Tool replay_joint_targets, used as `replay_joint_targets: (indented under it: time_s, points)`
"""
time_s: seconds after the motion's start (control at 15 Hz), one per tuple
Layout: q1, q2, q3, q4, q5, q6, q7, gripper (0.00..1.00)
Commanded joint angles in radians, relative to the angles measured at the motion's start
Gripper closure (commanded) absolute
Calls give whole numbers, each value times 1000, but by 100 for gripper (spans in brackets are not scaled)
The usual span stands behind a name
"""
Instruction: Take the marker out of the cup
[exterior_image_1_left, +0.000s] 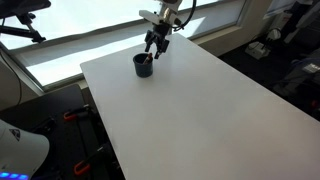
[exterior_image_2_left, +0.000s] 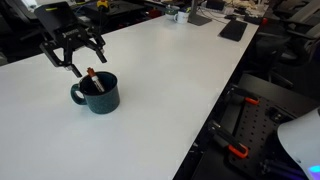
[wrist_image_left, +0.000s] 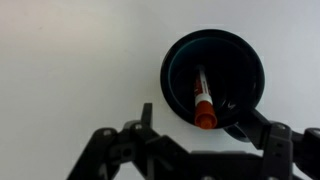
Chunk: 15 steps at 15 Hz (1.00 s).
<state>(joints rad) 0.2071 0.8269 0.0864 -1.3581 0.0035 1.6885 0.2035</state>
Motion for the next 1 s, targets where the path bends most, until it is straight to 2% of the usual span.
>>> replay_joint_targets:
  time_s: [0.0, 0.47, 0.53, 0.6, 0.93]
  points:
    - [8, 14, -11, 25, 7, -13, 17, 42]
    - [1, 18, -14, 24, 14, -14, 19, 95]
    - [-1, 17, -13, 24, 16, -13, 18, 99]
    - [-1, 16, -13, 26, 20, -12, 18, 96]
    - [-2, 11, -15, 18, 19, -3, 20, 95]
